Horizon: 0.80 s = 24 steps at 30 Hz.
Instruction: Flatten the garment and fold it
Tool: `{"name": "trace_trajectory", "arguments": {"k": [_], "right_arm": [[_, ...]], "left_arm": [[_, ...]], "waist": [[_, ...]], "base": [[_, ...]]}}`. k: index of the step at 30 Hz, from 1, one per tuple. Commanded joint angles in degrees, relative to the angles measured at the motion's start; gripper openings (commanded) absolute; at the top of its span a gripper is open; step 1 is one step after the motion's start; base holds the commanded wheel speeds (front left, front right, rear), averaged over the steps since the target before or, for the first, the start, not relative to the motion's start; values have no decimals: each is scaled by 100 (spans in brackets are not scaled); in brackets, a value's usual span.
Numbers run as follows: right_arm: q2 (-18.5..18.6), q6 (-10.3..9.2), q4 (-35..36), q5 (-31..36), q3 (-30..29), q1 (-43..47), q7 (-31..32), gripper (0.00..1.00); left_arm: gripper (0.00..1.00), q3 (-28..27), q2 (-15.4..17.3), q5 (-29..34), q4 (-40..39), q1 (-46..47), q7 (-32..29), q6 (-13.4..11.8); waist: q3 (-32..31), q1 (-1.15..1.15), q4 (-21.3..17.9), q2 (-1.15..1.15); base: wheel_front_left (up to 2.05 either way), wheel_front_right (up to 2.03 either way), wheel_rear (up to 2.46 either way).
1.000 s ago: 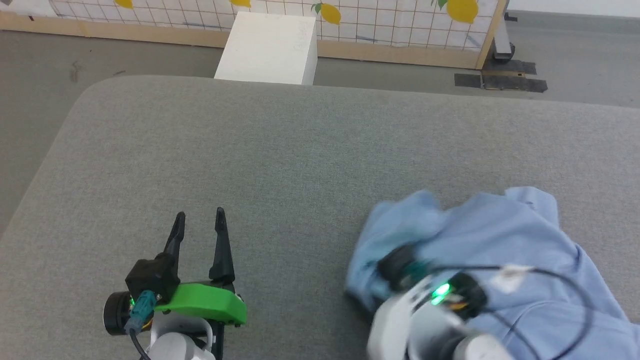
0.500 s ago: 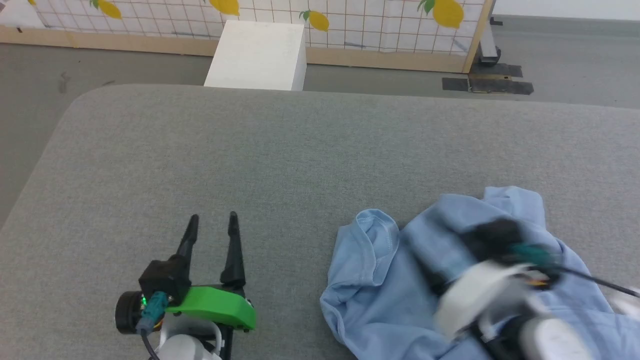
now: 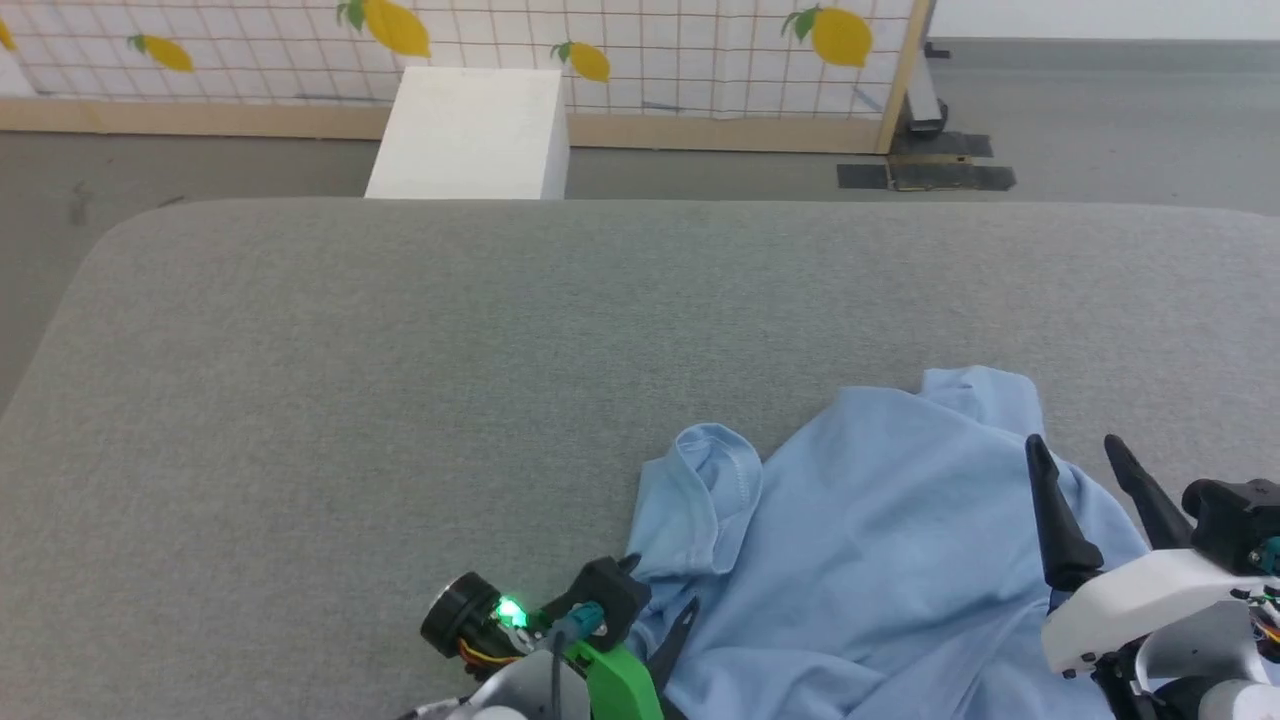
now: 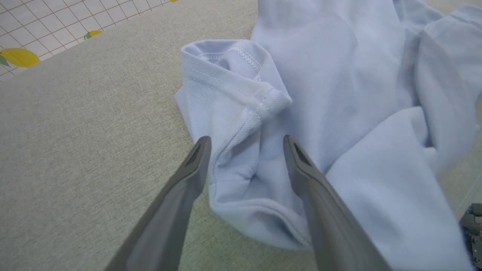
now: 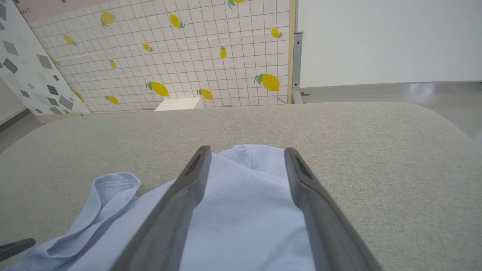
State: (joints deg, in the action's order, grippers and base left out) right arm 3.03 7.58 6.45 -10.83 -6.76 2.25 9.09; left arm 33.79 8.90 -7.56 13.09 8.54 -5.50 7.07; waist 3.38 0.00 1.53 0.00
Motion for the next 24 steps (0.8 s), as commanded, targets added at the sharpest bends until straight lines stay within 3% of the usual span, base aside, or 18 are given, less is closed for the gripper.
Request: {"name": "trace_trajectory", "arguments": {"k": [1,5,10,11,12,13,20,24], "right_arm": [[-13,-9,-33,-49,41,-6,-46,100],[-14,-9,-109,-181,149,-19,-93,100],[-14,-9,-155,-262,222,-36,-150,100],[-14,-9,-168,-265,216,-45,-162,100],[-14,-9,-176,-271,218,-54,-169,100],[-14,-9,-181,-279,220,-65,-177,100],[-14,-9,-232,-356,193,-145,-229,100],[-15,-9,-273,-397,164,-170,-250,100]], "left_arm": [[100,91,122,47,-43,151,-191,33],[100,208,249,-10,-163,304,-626,36],[100,176,183,-36,-33,501,-1056,-67],[90,160,151,-29,29,560,-1156,-121],[33,160,135,-23,85,609,-1236,-141],[0,137,104,-42,163,663,-1321,-174],[0,-298,-91,-178,309,1039,-787,-593],[0,-893,-130,-373,173,1210,90,-1013]], "waist": [[-18,0,-110,0],[9,0,-259,0],[99,0,-438,0],[120,0,-469,0],[141,0,-495,0],[162,0,-523,0],[266,0,-576,0],[275,0,-482,0]], "base": [[0,0,0],[0,0,0],[0,0,0],[0,0,0],[0,0,0],[0,0,0],[0,0,0],[0,0,0]]}}
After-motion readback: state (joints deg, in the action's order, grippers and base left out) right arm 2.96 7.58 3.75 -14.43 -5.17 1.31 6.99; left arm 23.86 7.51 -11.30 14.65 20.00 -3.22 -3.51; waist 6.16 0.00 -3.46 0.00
